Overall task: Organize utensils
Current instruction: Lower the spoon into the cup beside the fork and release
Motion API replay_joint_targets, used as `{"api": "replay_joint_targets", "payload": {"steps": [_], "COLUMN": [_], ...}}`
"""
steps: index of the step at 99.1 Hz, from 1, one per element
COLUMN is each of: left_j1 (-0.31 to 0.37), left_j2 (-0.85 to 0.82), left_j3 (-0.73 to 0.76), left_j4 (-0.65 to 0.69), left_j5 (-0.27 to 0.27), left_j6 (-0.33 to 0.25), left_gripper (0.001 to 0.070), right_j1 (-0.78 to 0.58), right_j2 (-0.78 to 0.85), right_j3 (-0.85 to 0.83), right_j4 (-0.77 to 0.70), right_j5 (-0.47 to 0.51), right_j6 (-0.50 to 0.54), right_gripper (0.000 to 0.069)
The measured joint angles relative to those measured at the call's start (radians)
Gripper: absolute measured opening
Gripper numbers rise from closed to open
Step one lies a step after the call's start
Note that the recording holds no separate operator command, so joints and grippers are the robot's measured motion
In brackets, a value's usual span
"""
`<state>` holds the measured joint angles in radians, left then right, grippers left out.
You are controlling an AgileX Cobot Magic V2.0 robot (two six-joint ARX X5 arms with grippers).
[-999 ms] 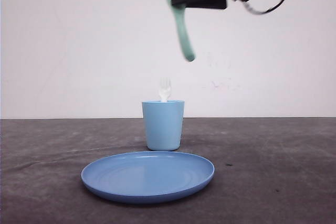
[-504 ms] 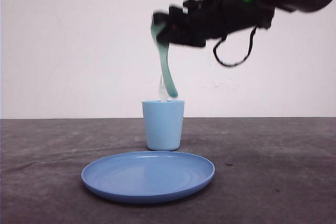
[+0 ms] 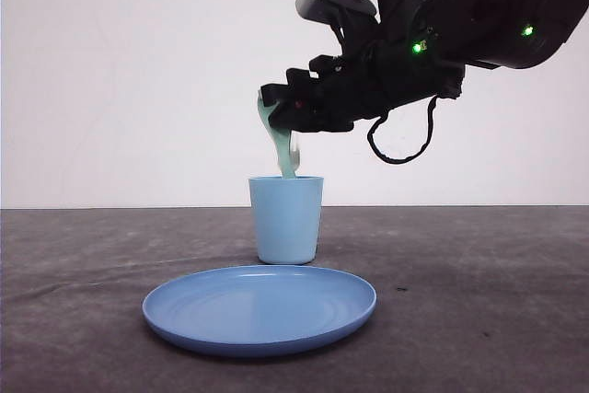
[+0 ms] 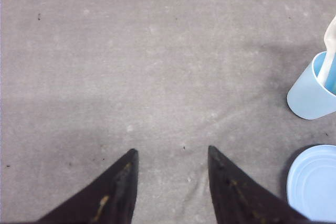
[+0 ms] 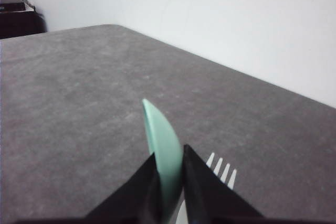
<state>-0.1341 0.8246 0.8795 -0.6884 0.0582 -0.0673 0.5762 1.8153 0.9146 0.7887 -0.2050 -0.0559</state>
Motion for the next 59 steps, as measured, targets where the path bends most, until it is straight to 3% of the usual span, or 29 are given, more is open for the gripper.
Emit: {"api": "replay_joint_targets", "payload": {"steps": [27, 42, 49, 59], "left_j1": [0.000, 0.000, 0.000, 0.000], "left_j2": [0.000, 0.000, 0.000, 0.000], "left_j3": [0.000, 0.000, 0.000, 0.000], "left_j4": [0.000, 0.000, 0.000, 0.000], "left_j5": [0.000, 0.000, 0.000, 0.000], "left_j6": [0.001, 0.005, 0.007, 0.013], "left_gripper": [0.0241, 0.0241, 0.0241, 0.0241], "right_j1": [0.018, 0.021, 0.021, 0.021], "right_j2": [0.039, 0.039, 0.039, 0.039], "right_j3": [0.060, 0.066, 0.066, 0.066], "right_j4": [-0.150, -0.158, -0.169, -0.179], "right_j5": [0.000, 0.000, 0.000, -0.002], "right_j6": [-0.001, -0.006, -0.008, -0.009], "right_gripper": [0.0041, 0.0048, 0.0097, 0.0244]}}
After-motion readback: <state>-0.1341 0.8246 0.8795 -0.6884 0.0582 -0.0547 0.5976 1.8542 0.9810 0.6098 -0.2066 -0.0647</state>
